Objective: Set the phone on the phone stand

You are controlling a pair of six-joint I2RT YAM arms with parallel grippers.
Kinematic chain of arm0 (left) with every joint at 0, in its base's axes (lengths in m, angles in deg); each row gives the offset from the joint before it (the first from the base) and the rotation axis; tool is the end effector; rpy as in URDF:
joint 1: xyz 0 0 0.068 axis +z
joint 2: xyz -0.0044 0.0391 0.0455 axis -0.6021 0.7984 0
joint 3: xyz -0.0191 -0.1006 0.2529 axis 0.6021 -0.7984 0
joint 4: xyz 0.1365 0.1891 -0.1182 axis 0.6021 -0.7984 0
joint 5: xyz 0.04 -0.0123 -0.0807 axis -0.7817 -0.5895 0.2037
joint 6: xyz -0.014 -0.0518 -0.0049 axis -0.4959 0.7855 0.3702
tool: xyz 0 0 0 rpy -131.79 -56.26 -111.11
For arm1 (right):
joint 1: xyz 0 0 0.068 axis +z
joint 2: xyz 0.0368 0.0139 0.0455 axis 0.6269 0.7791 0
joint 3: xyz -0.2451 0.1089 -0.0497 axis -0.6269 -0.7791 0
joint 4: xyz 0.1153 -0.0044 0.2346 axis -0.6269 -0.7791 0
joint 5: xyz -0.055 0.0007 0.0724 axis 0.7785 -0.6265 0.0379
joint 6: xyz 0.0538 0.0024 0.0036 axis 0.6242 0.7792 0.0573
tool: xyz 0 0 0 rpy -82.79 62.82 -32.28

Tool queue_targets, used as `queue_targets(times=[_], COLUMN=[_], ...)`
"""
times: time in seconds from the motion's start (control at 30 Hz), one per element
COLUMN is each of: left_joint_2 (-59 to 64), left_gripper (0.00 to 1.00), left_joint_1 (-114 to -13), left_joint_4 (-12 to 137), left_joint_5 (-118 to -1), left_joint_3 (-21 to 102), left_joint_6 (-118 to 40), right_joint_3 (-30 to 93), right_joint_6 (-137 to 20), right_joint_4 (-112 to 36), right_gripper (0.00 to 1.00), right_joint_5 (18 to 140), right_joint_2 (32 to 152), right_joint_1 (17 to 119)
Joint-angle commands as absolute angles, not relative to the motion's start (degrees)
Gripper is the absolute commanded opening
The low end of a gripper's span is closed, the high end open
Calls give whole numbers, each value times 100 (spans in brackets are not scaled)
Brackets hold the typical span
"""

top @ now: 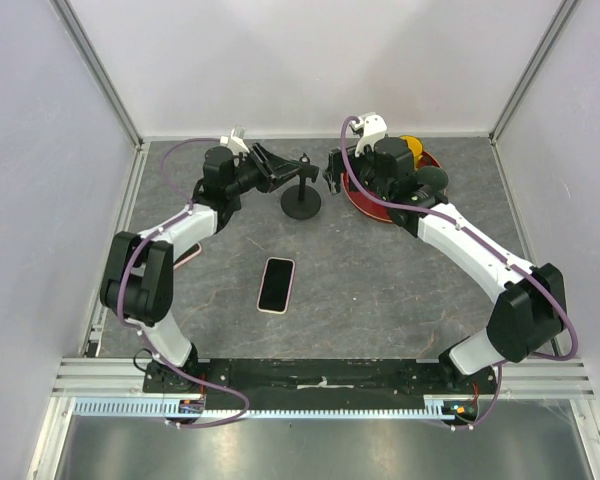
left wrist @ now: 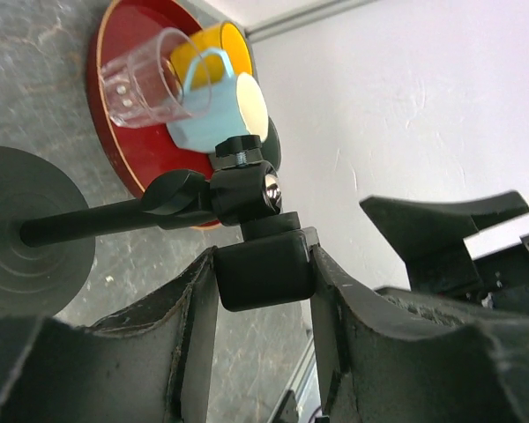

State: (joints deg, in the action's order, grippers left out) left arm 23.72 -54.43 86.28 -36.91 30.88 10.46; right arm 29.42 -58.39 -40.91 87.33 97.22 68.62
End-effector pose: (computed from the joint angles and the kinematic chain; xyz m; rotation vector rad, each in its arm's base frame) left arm 0.3682 -0.1347 0.2709 -0.2867 1.9115 -1.4324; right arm 0.3131 0.1788 0.3486 -0.3679 1.8454 0.4311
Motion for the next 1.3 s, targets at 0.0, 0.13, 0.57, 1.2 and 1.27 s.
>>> queue_targets(times=[0.0, 0.13, 0.57, 1.2, 1.27], left_joint_2=[2635, 2925, 3128, 2891, 2829], left_gripper=[2, 2, 2, 2, 2], left_joint_1=[-5337, -5311, -5249, -5689, -5697], left_joint_4=[9530, 9353, 10723, 9293, 9019], left_joint_5=[-3763, -3834, -4449, -3878, -3852], left_joint_3=[3616, 3854, 2932, 3176, 3177], left_joint_6=[1366, 1269, 1489, 1736, 1612], right_joint_3=[3129, 3112, 2989, 2971, 2971], right_joint_6=[-5911, -5947, -6096, -6122, -6114], right_joint_4=[-3809, -3817, -3791, -3808, -3800], right_gripper=[98, 98, 98, 98, 98], right_joint_5=[8689, 8689, 8917, 8935, 8952], right_joint_2=[9760, 9760, 9575, 9575, 9549], right_joint_1=[6871, 6871, 6879, 6871, 6871])
